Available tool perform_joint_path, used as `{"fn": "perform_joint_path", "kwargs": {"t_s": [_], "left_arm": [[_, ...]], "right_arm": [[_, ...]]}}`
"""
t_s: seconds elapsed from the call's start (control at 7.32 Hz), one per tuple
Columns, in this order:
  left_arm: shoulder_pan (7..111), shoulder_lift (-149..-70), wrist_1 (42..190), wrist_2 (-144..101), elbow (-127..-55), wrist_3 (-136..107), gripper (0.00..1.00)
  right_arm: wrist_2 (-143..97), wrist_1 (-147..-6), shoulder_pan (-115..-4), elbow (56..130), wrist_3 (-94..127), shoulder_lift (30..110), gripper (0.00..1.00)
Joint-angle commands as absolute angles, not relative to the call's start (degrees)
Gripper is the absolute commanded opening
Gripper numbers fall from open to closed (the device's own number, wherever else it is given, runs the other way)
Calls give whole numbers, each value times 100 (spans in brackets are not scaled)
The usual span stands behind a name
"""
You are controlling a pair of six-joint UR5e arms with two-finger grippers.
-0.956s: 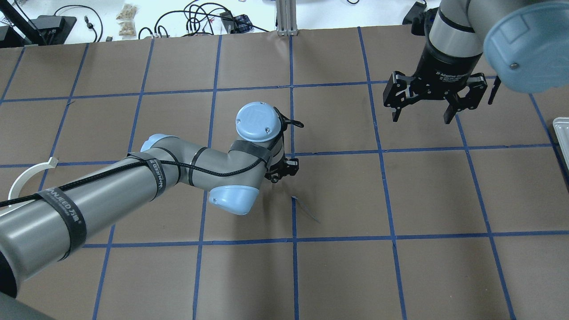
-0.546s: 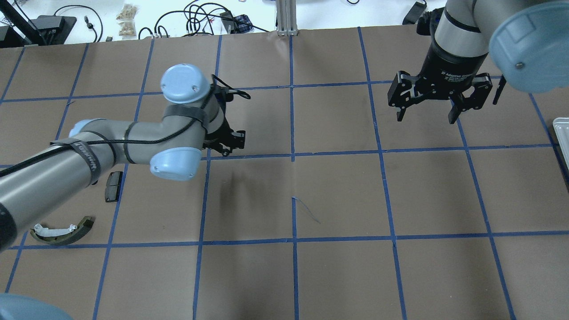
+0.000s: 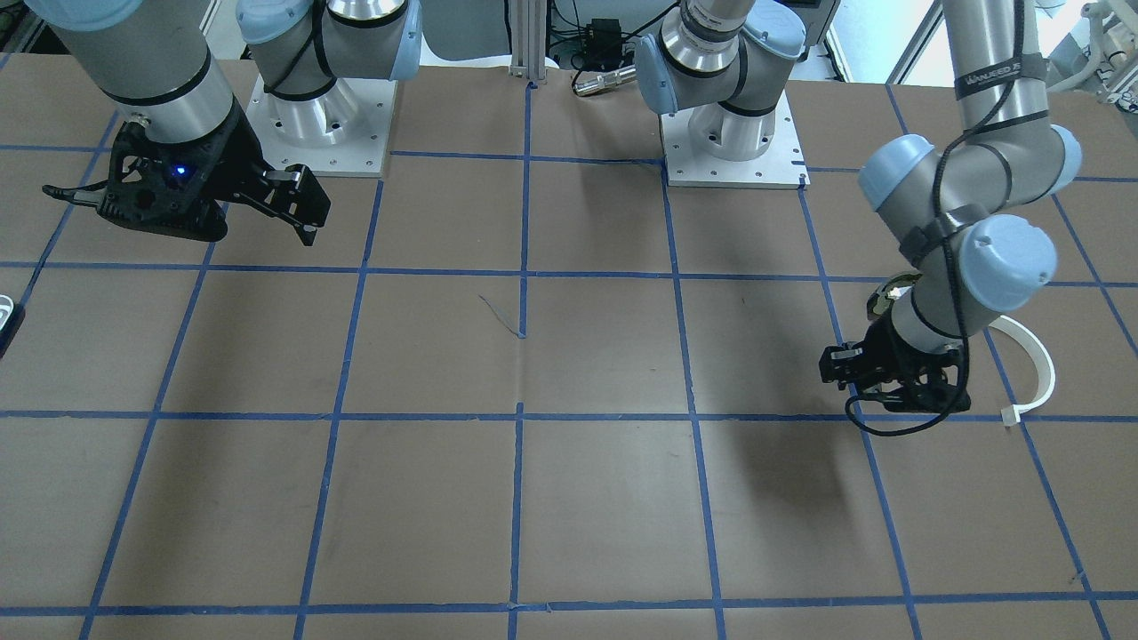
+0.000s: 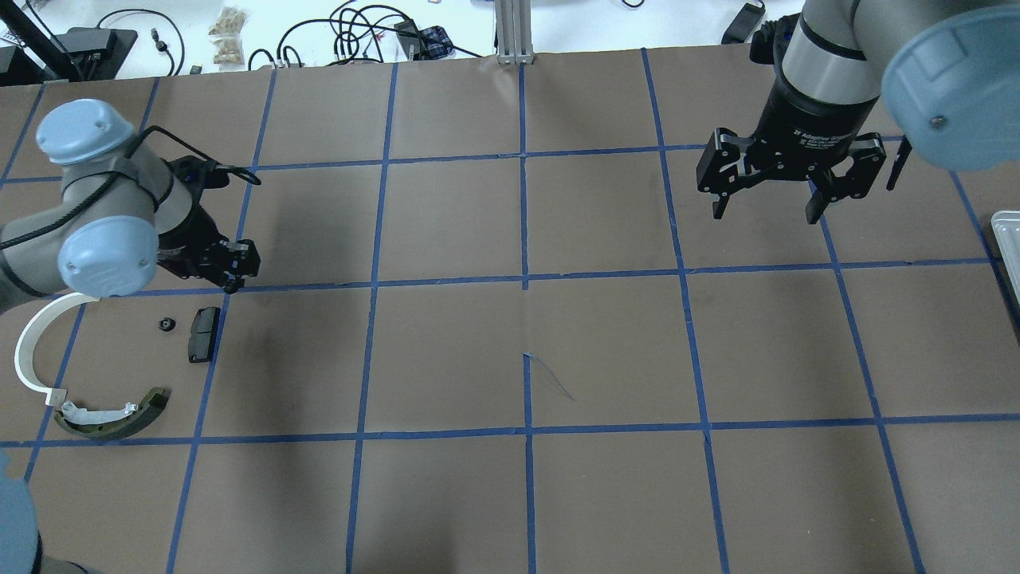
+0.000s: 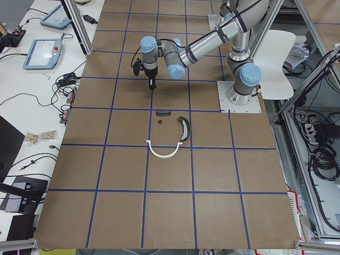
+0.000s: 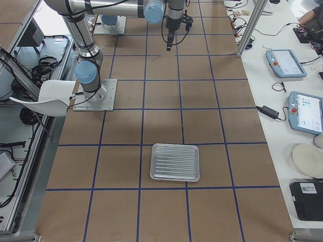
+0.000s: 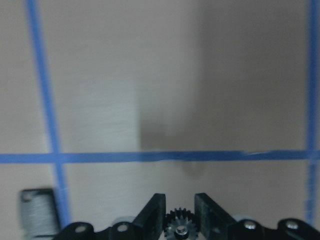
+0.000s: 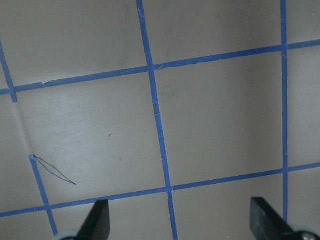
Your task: Place bearing gear from tray to pile
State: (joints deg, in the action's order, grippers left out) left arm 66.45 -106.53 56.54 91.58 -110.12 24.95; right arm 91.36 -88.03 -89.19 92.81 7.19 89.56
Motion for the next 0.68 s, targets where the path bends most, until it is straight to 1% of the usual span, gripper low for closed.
{"fn": "perform_joint_path", "kwargs": {"t_s": [0.0,0.14,0.55], "left_arm": [[5577,-10906,5573,9176,-10952,3984,0],[5390,-11046,5546,9176,-10829,4147,0],[5388,-11232,5388,9176,-10810,4131,0]], "right_arm": [[9123,-8789,-8912,9281,650,8982,100],[9132,-8789,-8903,9281,589,8991,100],[9106,-8701,-8903,9281,545,9184,100]]}}
